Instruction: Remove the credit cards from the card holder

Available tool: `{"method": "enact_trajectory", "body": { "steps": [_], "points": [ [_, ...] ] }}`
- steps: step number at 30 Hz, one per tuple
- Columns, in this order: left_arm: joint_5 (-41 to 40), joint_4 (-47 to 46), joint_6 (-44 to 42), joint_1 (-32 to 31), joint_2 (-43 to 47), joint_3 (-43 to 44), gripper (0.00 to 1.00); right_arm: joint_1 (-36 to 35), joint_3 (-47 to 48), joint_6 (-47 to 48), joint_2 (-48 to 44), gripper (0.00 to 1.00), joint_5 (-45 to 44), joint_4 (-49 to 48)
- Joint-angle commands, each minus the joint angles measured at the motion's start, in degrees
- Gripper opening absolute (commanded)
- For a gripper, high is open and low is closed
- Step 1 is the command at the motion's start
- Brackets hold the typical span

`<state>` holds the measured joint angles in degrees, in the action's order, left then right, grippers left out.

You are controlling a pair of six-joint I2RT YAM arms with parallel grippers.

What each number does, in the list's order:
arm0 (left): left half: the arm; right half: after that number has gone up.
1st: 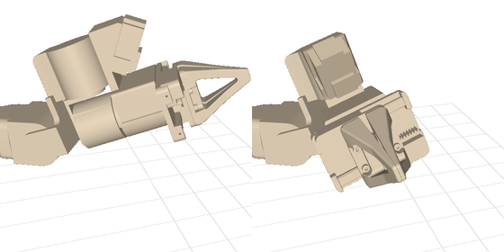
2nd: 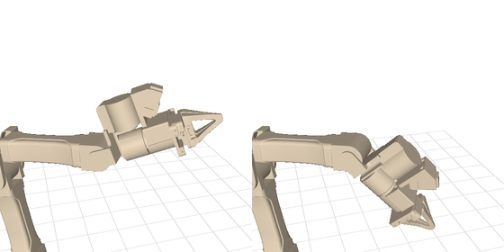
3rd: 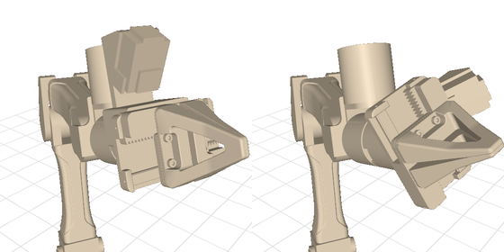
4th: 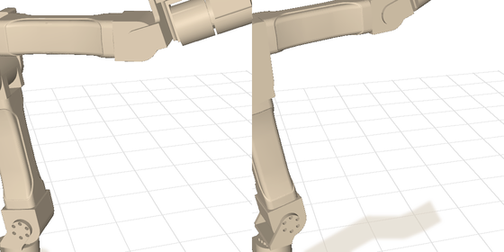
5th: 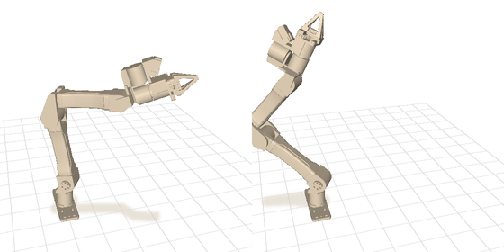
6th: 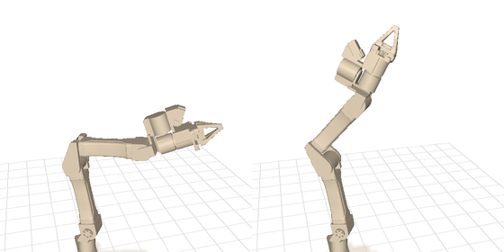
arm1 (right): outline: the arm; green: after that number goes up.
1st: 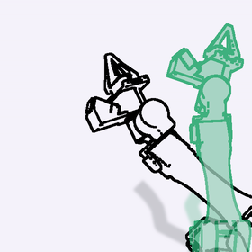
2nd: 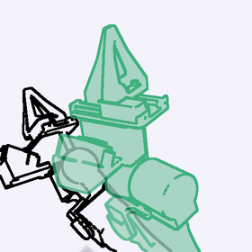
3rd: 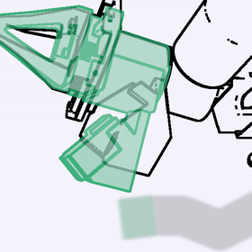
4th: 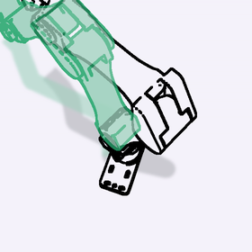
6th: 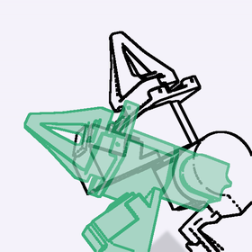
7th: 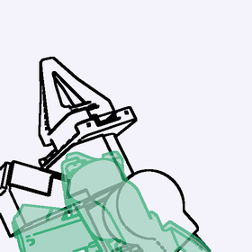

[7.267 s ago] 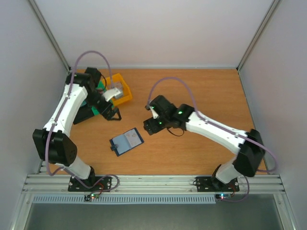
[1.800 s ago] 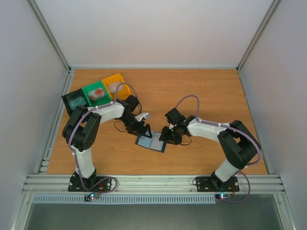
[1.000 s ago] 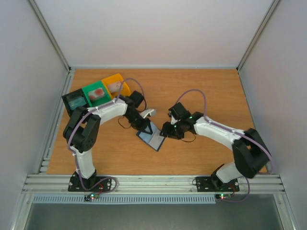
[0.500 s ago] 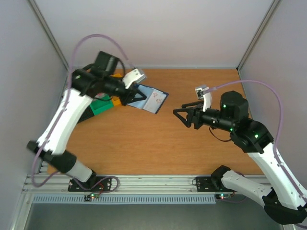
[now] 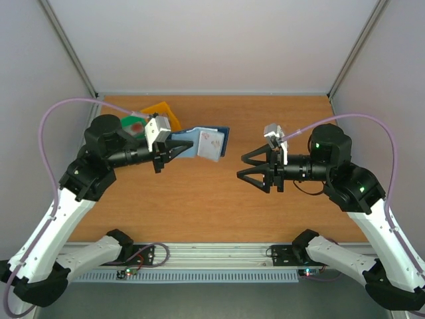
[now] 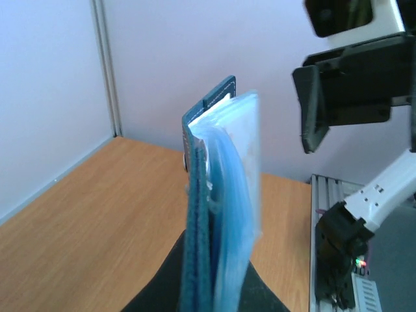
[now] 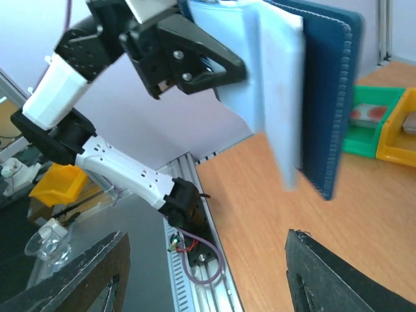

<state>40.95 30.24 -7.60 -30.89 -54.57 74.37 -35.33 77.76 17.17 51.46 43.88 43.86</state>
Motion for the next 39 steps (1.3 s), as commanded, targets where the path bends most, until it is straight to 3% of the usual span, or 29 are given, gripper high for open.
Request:
{"method": "enact_trajectory", "body": {
  "steps": [1, 5, 8, 16, 20, 30, 39],
  "points": [
    [-2.00, -17.25, 10.79, -0.33, 1.55, -4.24, 0.00, -0.33, 0.91, 0.05, 0.88, 0.67, -0.27, -5.71],
    [-0.03, -26.35, 16.57, -0.89, 3.94, -10.80, 0.00, -0.74, 0.90, 0.23, 2.56, 0.59, -7.02, -7.61],
    [-1.09, -28.88, 18.02, -1.01, 5.34, -13.85, 0.00, -0.73, 0.95, 0.18, 2.53, 0.50, -6.27, -9.52],
    [-1.85, -39.33, 22.39, -1.19, 8.69, -23.24, 0.00, -0.76, 1.63, -4.91, 6.87, 0.51, -1.39, -13.40],
    [-2.84, -50.33, 24.30, -1.17, 12.67, -32.55, 0.00, -0.77, 1.89, -7.07, 8.61, 0.51, -1.87, -13.69],
    [-13.46, -58.74, 30.04, -1.19, 18.25, -48.22, 0.00, -0.85, -1.26, -13.53, 8.31, 0.51, -2.88, -12.17],
    [-17.76, -61.85, 30.19, -0.72, 22.84, -56.87, 0.00, -3.09, -1.44, -7.23, 17.41, 0.51, -1.59, -12.91]
  ]
}}
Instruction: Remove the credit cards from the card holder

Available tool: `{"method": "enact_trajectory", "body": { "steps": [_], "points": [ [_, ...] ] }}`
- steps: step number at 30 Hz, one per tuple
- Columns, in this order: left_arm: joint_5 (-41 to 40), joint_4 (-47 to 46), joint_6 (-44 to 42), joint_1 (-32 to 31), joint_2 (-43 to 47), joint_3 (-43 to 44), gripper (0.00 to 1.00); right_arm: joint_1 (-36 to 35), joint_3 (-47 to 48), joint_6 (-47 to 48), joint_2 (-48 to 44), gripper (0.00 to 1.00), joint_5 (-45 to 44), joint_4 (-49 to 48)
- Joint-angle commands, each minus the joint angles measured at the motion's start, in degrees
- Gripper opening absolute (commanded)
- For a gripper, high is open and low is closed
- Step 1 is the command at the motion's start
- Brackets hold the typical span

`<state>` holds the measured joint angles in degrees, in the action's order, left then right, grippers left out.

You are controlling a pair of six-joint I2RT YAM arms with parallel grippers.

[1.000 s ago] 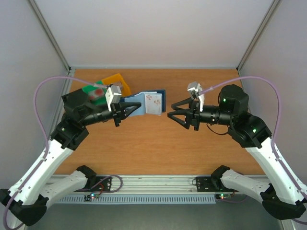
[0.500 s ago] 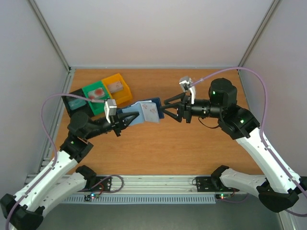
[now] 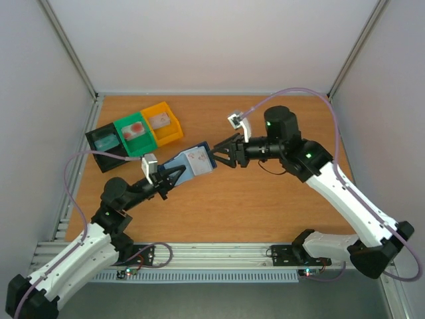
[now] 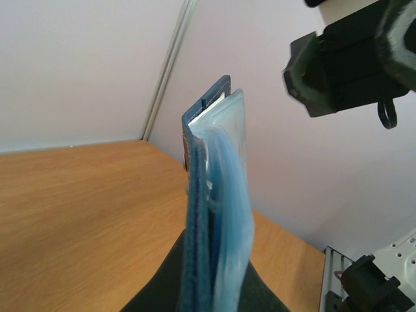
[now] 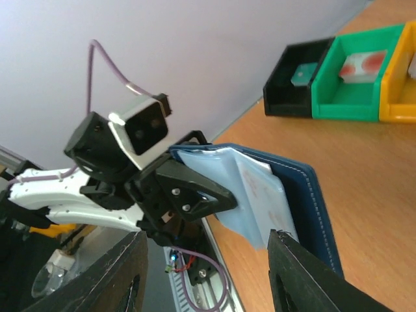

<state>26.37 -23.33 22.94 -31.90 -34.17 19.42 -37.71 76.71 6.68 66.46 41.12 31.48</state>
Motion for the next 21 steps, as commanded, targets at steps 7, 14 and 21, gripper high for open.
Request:
{"method": "enact_trajectory", "body": {
  "steps": [7, 14, 21],
  "points": [
    [-2.83, -7.84, -0.69, 1.31, 3.49, -2.80, 0.00, -0.78, -0.03, 8.98, 7.65, 0.50, 8.87, -0.81],
    [-2.38, -7.91, 0.15, 1.40, 3.51, -3.16, 0.00, -0.88, 0.20, 11.22, 8.70, 0.49, 10.72, -0.03],
    [-0.65, -9.22, -0.02, 1.41, 4.48, -3.16, 0.00, -3.06, 0.97, 12.97, 9.92, 0.49, 10.34, 0.87]
  ]
}}
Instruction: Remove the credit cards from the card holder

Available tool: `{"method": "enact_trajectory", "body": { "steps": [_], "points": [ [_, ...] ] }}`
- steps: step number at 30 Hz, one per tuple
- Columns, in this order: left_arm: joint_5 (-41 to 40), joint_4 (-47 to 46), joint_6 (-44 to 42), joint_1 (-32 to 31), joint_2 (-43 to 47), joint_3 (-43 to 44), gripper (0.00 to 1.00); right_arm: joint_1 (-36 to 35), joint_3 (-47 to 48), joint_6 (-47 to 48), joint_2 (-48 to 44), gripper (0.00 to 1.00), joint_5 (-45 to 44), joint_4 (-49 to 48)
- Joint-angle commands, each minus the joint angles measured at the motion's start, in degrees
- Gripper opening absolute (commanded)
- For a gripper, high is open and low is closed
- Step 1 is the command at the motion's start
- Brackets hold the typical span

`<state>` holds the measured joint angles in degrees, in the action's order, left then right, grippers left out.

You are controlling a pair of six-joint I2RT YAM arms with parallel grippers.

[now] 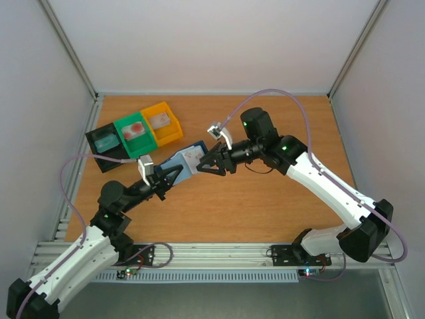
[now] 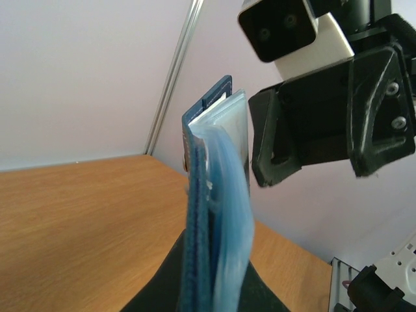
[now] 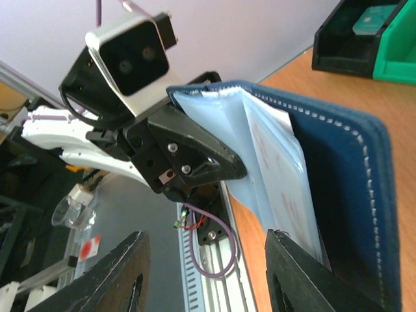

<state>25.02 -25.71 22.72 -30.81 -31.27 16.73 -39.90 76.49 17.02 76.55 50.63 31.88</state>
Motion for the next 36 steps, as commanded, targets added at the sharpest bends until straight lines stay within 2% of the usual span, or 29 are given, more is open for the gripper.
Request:
{"method": "enact_trajectory", "body": {
  "steps": [1, 8, 13, 20, 26, 30, 36],
  "points": [
    [0.46, -6.49, 0.17, 0.31, 1.70, -0.47, 0.00, -0.88, 1.06, 3.29, -0.90, 0.50, 0.53, 0.62],
    [0.94, -6.15, -0.12, 0.31, 2.84, -0.56, 0.00, -0.87, 0.51, 7.40, -5.24, 0.61, -8.05, 5.98],
    [1.41, -6.55, -0.15, 0.31, 2.97, -0.56, 0.00, -0.80, 2.51, 7.13, -3.12, 0.63, -7.67, 5.70],
    [1.26, -6.20, -0.04, 0.31, 2.73, -0.56, 0.00, -0.88, 3.84, 5.81, -0.30, 0.47, -1.73, 5.17],
    [-0.08, -5.19, -0.26, 0.31, 2.40, -0.39, 0.00, -1.87, 2.71, 4.76, -0.44, 0.39, 2.14, 3.86],
    [-0.32, -4.83, -0.48, 0.33, 2.29, -0.43, 0.00, -5.17, 3.04, 5.32, 0.06, 0.39, 3.49, 3.81],
    [0.01, -4.98, -0.01, 0.30, 2.20, -0.55, 0.00, -10.16, 4.52, 6.29, 2.72, 0.43, -4.65, 3.15]
  ]
}}
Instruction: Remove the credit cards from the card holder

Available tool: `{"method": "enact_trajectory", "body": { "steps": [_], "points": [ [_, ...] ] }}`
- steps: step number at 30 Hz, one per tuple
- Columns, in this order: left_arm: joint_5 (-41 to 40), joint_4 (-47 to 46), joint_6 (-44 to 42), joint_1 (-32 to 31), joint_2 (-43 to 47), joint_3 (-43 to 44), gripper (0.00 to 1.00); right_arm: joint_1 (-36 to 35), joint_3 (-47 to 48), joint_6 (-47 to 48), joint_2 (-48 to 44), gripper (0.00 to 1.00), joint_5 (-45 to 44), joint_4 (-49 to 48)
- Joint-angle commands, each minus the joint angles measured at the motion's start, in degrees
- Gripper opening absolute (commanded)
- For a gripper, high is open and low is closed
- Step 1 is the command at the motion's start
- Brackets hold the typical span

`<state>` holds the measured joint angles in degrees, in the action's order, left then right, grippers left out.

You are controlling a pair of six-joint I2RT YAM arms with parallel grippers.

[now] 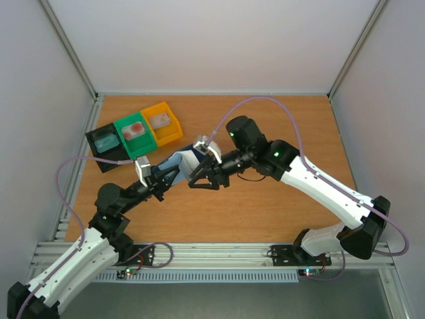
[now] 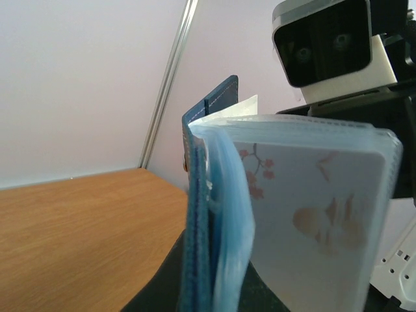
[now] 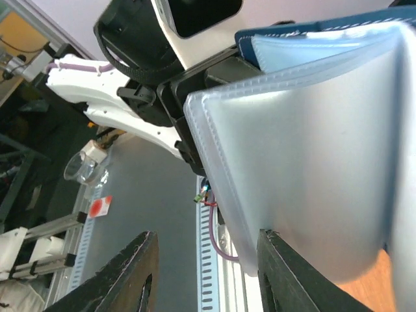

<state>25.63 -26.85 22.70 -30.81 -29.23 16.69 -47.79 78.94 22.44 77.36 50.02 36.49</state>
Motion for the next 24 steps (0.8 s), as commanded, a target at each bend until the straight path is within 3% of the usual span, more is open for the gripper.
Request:
{"method": "enact_trajectory", "body": {
  "steps": [1, 15, 20, 24],
  "points": [
    [-0.58, -3.89, 0.06, 0.31, 0.28, -0.52, 0.00, -2.57, 2.10, 0.86, 2.13, 0.44, -4.93, -1.92],
    [-1.67, -3.08, -0.10, 0.31, 0.25, -0.53, 0.00, -3.66, -1.50, -0.94, -3.91, 0.49, -24.70, -6.17],
    [-2.66, -2.44, -0.41, 0.31, 0.35, -0.44, 0.00, -6.43, -1.03, 2.03, -7.67, 0.49, -21.25, -3.27],
    [-2.78, -2.28, -0.46, 0.31, 0.38, -0.47, 0.00, -7.87, 2.56, 3.40, -8.73, 0.50, -8.83, 0.40]
  ]
}}
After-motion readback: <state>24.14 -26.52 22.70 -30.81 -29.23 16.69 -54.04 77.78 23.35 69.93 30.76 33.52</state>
